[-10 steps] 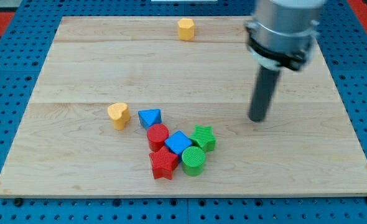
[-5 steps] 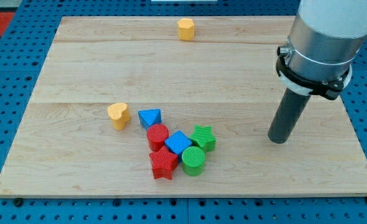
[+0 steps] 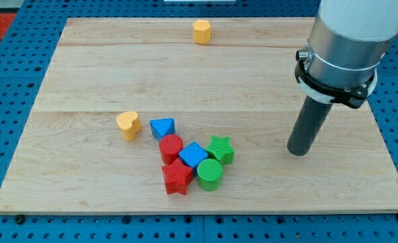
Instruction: Move your arm towards blue triangle
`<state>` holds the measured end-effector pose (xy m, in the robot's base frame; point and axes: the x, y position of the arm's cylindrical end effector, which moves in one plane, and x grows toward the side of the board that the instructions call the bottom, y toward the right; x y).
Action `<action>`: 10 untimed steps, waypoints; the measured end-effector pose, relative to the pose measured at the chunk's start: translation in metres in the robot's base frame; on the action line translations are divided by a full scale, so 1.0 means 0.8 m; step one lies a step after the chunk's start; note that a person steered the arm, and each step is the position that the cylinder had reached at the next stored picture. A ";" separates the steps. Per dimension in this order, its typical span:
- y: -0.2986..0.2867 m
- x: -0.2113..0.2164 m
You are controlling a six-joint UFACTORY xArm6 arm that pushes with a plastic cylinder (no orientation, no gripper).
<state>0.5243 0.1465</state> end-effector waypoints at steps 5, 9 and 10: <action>-0.037 -0.001; -0.074 -0.083; -0.145 -0.102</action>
